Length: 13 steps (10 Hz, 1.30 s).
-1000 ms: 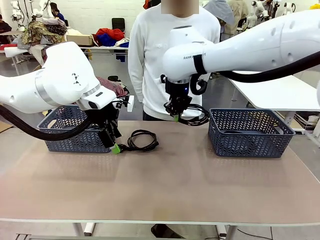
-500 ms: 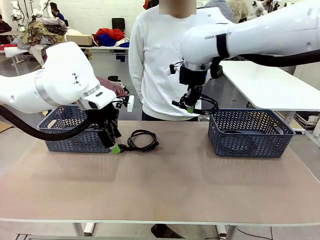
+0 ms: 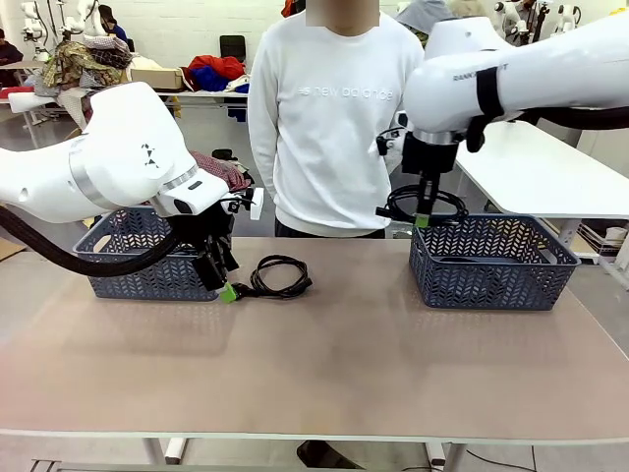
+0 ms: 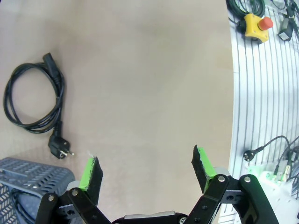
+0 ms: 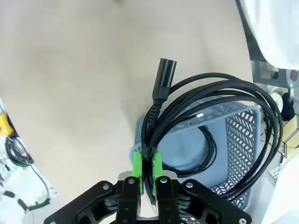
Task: Organize the cables according to human instructions.
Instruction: Pick up a bundle of cables and place it in the basket indicated by the human.
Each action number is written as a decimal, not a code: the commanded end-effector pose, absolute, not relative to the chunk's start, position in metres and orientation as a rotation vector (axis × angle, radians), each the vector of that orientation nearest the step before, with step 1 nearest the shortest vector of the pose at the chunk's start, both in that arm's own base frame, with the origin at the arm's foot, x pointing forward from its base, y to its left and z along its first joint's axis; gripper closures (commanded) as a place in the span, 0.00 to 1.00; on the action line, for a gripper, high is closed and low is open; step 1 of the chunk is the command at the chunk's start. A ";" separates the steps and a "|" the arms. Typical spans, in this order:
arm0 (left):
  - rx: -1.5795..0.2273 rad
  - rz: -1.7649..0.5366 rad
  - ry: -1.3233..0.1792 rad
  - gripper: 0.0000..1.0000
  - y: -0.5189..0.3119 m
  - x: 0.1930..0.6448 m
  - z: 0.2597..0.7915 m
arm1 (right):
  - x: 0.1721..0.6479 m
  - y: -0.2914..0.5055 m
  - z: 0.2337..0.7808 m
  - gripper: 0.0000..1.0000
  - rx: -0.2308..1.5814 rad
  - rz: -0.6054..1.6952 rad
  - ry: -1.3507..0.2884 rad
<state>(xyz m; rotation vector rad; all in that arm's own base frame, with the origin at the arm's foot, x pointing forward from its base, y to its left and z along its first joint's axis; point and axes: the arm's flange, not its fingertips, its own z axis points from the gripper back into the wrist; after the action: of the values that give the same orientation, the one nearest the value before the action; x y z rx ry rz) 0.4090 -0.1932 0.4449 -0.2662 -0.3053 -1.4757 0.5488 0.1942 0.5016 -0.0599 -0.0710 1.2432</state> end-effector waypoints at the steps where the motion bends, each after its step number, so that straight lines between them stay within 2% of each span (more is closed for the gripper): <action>1: -0.265 -1.474 -0.307 0.00 -0.192 0.408 0.445 | 0.550 0.171 0.492 1.00 -0.004 1.303 -0.113; 10: -0.265 -1.474 -0.307 0.00 -0.192 0.408 0.445 | 0.557 0.169 0.492 1.00 -0.034 1.275 -0.081; 11: -0.265 -1.474 -0.307 0.00 -0.192 0.408 0.445 | 0.558 0.168 0.488 0.89 -0.028 1.277 -0.076; 13: -0.265 -1.474 -0.307 0.00 -0.192 0.408 0.445 | 0.557 0.150 0.493 0.89 -0.050 1.304 -0.087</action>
<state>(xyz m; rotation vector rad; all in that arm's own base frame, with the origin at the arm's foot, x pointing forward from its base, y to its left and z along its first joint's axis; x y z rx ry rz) 0.4090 -0.1932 0.4449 -0.2661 -0.3054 -1.4758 0.5591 0.1618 0.4894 -0.0342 -0.0756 1.2751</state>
